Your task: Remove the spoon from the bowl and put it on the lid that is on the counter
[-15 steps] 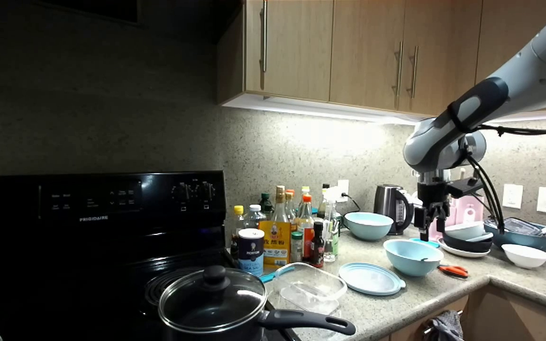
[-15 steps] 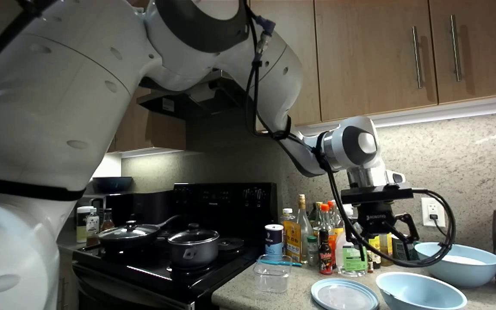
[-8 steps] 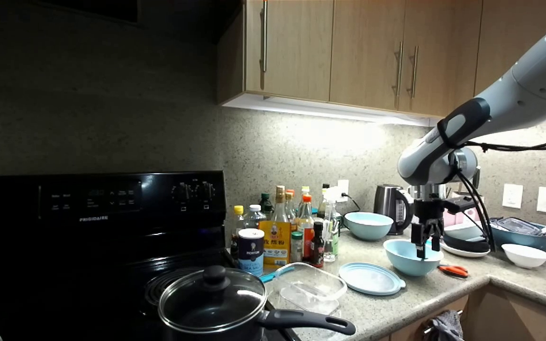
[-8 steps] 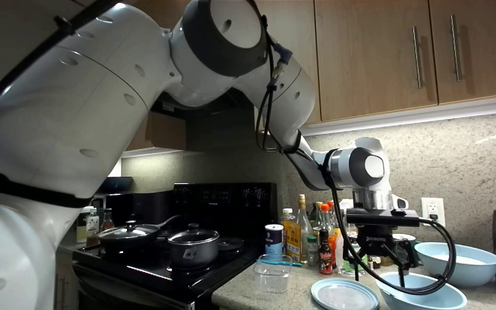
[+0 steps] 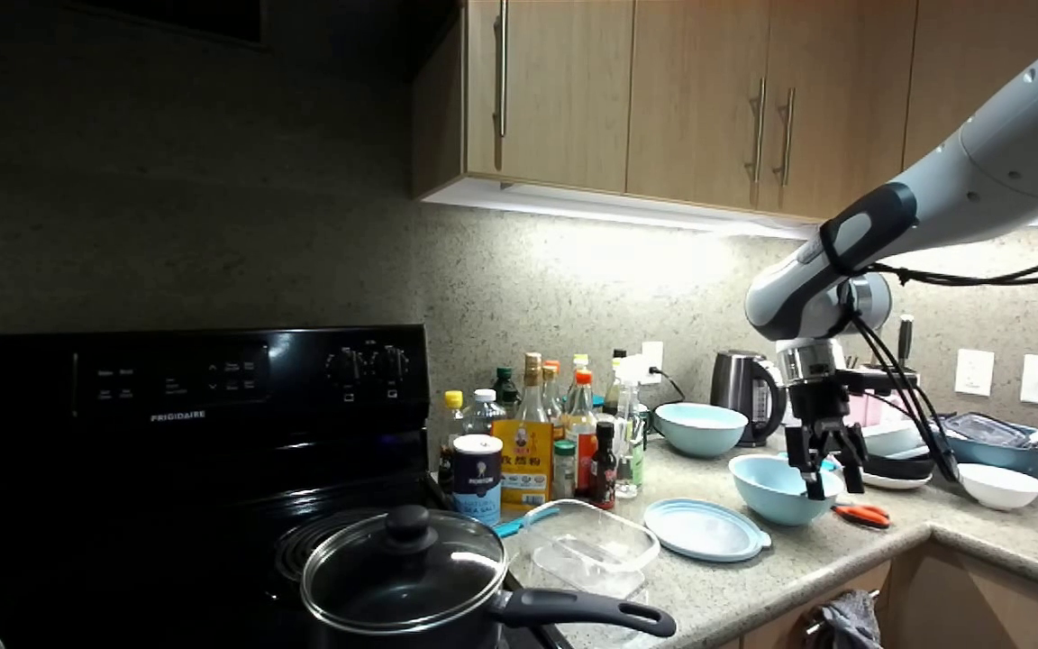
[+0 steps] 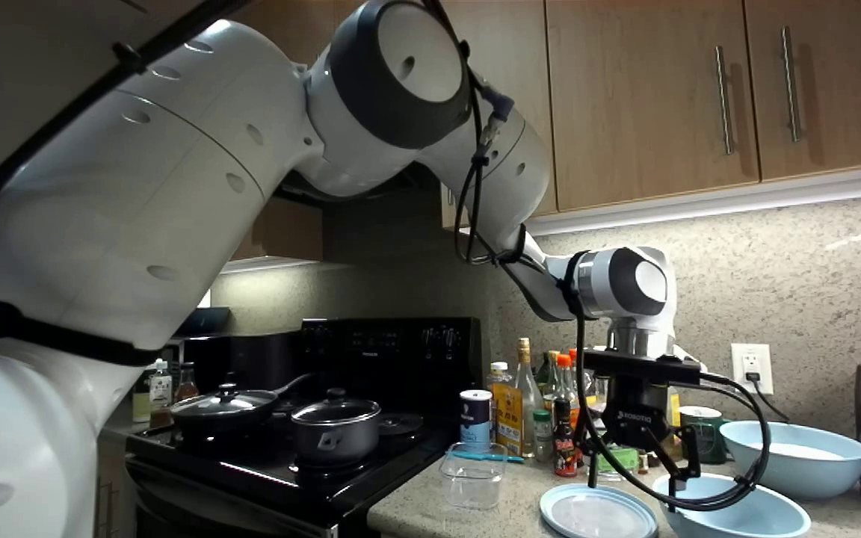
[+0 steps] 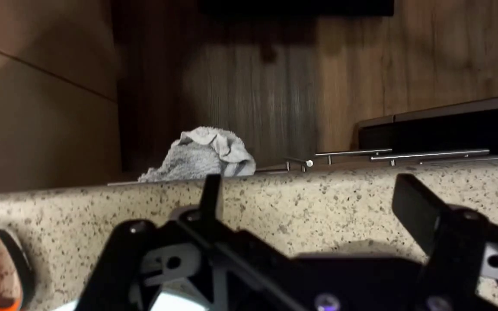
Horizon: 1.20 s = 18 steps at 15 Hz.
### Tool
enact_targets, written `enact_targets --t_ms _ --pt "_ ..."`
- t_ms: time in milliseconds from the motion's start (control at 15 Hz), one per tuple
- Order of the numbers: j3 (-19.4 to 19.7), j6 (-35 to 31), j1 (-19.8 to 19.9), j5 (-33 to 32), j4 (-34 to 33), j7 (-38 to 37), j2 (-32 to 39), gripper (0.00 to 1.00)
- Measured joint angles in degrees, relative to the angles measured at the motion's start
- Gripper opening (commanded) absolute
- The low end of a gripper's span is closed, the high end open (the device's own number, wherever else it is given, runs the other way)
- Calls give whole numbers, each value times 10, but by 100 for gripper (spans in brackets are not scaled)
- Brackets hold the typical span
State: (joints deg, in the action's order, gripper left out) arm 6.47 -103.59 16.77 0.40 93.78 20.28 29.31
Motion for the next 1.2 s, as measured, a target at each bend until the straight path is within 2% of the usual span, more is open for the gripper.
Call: enact_targets --t_ms 200,600,867,1200 --pt "5 8 2 26 -19 -73 24 100" --pt "9 5 3 52 -33 -121 40 100" --pt "12 7 4 84 -88 -174 65 100" --pt "23 5 6 94 -178 -254 112 100"
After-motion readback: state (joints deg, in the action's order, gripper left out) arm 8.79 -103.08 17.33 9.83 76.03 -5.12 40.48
